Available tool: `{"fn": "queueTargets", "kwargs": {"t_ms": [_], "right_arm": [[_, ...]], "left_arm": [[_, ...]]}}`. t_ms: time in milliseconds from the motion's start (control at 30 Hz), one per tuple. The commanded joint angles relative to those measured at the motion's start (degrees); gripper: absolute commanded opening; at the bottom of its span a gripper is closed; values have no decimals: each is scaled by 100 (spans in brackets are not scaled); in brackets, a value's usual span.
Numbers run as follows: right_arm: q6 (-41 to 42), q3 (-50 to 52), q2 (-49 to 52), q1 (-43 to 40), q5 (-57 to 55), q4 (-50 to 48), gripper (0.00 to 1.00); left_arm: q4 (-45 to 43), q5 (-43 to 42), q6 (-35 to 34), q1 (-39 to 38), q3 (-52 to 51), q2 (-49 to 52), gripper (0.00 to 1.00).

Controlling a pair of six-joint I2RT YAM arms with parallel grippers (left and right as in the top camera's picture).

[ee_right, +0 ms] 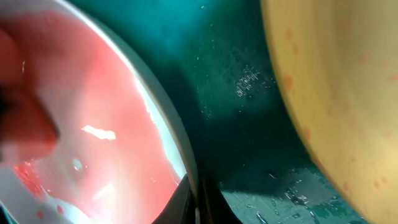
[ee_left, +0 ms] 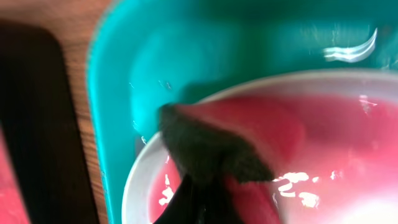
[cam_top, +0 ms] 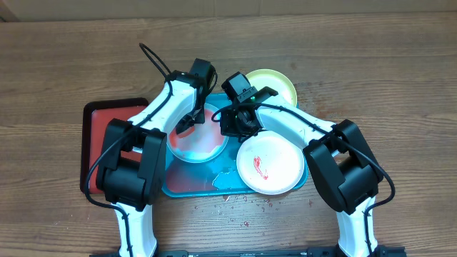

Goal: Clean dirty plates on tray and stack at the side
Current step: 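Scrub the white plate with the sponge while the right gripper holds it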

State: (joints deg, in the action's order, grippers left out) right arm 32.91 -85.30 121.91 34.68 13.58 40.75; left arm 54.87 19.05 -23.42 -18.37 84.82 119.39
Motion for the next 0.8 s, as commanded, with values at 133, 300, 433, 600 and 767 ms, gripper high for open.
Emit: {"fn": "queueTargets", "kwargs": {"t_ms": [133,300,433,600,767], "right_arm": [[-31,-20,162,-35,55,20,5],[-31,-20,162,-35,68,24,5],[-31,-20,162,-35,68,26,5],[-31,-20,162,-35,68,46,5],[-31,-20,162,-35,66,39,5]], "left_arm": [[442,-4153,3421,111,-2,125,4],[-81,-4658,3545,125,-2,125,4],[-623,-4310,2774,199,-2,125,4],[-796,-1637,50,420,-2,125,4],[-164,118,-1550,610,0,125,4]]}}
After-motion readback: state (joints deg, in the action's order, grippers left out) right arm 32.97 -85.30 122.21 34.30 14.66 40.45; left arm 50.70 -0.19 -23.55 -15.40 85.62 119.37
